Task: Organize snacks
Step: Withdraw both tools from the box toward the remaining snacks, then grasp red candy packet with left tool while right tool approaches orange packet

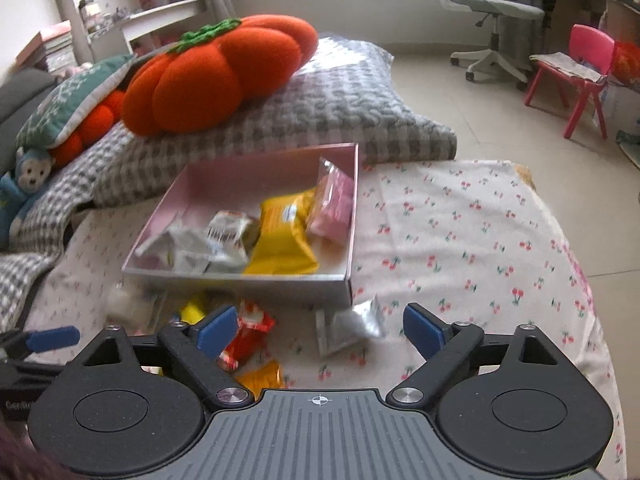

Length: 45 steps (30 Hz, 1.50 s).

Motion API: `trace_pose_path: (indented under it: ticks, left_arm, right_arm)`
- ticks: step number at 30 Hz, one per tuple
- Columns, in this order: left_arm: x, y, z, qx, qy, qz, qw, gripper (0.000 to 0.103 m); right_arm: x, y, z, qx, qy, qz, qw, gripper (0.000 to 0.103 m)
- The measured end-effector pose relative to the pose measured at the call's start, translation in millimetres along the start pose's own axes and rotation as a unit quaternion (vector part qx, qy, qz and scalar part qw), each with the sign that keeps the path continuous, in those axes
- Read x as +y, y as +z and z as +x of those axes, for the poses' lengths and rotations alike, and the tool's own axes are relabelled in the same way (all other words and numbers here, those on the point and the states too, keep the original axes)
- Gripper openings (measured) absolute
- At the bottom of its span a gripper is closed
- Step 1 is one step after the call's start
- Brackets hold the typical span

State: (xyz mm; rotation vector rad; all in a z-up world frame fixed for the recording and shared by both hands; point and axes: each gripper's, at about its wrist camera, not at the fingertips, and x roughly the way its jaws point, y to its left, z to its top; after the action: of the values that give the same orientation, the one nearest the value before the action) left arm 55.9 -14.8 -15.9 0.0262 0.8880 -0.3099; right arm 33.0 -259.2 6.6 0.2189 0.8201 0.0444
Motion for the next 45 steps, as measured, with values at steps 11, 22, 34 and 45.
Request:
trace_pose_path:
  ticks: [11, 22, 34, 45]
  left_arm:
    - [13.7, -34.5, -3.9, -0.002, 0.004, 0.019, 0.9998, 0.103]
    - [11.9, -52.6, -15.1, -0.038, -0.044, 0.042, 0.9974, 0.103]
    - [-9.7, -61.6, -14.0, -0.081, -0.091, 0.093, 0.9882, 0.082]
    - [-7.9, -64.4, -10.2, -0.076, -0.085, 0.092, 0.9892, 0.060]
  right_arm:
    - [-1.9, -32.9, -4.4, -0.022, 0.004, -0.048, 0.999, 0.095]
    - [0.6, -62.0, -1.9, -0.034, -0.006, -0.101, 0.994, 0.095]
    - [18.0, -93.7, 16.0, -0.017, 0.031, -0.176, 0.984, 0.095]
    - [24.1, -101.2, 26.5, 0.004, 0.034, -0.191, 0.981, 0.095]
